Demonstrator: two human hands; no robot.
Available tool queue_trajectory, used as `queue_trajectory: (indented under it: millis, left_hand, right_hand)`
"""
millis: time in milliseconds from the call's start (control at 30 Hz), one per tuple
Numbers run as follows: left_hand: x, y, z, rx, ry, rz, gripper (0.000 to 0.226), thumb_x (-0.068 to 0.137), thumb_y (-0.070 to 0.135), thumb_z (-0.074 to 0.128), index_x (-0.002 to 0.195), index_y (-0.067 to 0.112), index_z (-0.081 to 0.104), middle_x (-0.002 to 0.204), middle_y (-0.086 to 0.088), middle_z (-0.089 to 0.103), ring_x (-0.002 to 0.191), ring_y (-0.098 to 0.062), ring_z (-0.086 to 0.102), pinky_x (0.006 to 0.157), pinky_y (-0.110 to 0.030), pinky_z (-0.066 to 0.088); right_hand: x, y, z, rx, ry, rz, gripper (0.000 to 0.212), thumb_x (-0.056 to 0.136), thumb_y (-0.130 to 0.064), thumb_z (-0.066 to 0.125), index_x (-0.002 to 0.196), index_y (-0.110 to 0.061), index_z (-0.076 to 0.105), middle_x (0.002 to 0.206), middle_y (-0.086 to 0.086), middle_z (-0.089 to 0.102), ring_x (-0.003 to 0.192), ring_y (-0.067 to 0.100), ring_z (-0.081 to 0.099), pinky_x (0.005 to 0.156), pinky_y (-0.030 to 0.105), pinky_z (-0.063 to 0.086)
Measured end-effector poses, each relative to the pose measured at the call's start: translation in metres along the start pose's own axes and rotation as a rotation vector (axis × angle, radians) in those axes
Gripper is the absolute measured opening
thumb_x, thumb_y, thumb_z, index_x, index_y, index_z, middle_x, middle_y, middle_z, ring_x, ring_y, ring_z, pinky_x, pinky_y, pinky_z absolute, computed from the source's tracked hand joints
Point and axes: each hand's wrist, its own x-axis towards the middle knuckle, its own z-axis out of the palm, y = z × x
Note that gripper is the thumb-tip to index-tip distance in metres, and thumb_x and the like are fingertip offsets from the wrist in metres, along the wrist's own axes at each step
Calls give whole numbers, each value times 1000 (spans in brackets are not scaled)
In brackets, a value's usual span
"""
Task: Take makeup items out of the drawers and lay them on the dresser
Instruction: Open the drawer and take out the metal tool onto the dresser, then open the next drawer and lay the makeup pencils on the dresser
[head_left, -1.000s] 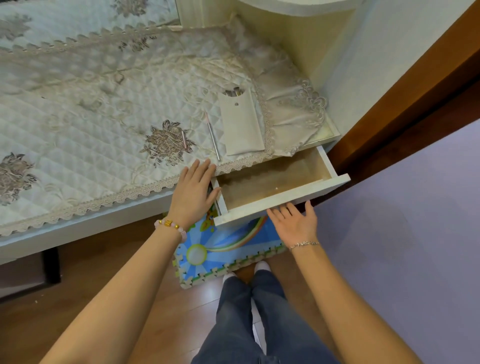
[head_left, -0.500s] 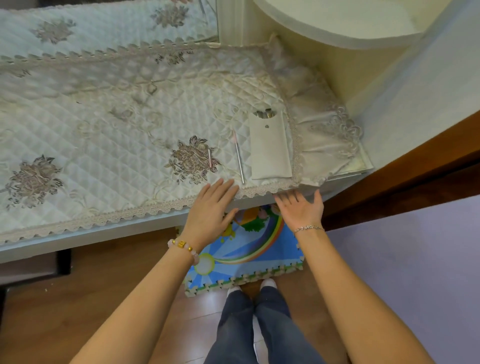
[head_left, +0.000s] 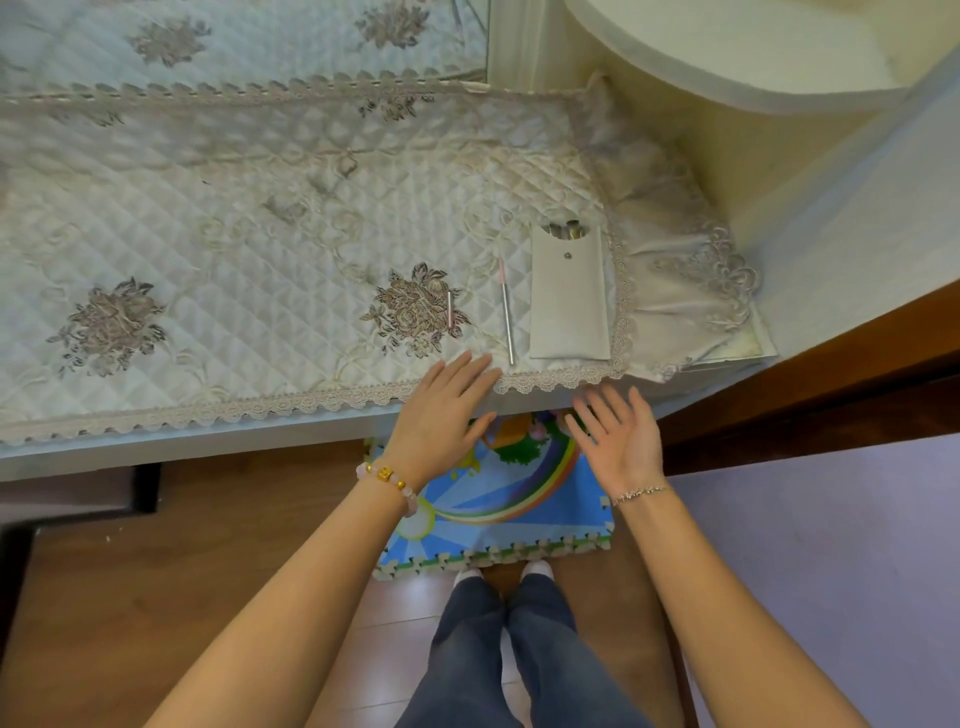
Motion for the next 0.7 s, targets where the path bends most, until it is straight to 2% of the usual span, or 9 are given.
queue_trajectory:
  millis: [133,267,367,467,600,700]
  left_hand:
    - [-10,2,-8,-2,41,-73,51,95,34,45,142,16,34,148,-5,36,140,-23,25,115,-39,14]
    - [-35,3,-19,-43,167,-176,47,95,31,47,136,11,42,136,-8,49,128,-27,42,109,-43,31]
    - [-62,5,-23,-75,264,-278,44,94,29,49,134,10,45,130,-8,54,120,-26,48,102,-40,38]
    - [-91,9,-23,-87,323,-353,42,94,28,51,132,11,46,121,-8,60,109,-26,55,91,-38,44]
    - [-129,17,-20,-119,415,-533,41,93,27,53,129,8,51,121,-8,61,112,-24,56,93,-33,43]
    - [-156,25,-14,-259,501,-743,39,94,29,50,129,12,51,125,-3,57,115,-18,52,92,-21,35]
  right_hand:
    - [-20,4,6,-396,-100,-83,43,98,-30,40,134,-7,44,135,13,52,116,24,54,99,37,44]
    - [-37,8,24,-749,-218,-293,32,95,-19,49,126,-11,53,127,9,58,117,20,54,99,32,44]
    - [-44,10,40,-1027,-316,-448,33,93,-20,53,126,-15,54,126,3,59,115,12,54,99,27,42]
    - [-49,13,54,-1325,-424,-586,37,93,-26,52,129,-19,51,130,-2,56,120,11,50,102,30,40]
    - [-49,18,72,-1631,-624,-738,42,94,-32,48,133,-18,47,134,2,53,124,17,47,104,33,36]
    - [-47,24,88,-1726,-736,-775,43,95,-31,47,134,-15,46,135,4,51,125,19,46,103,29,34]
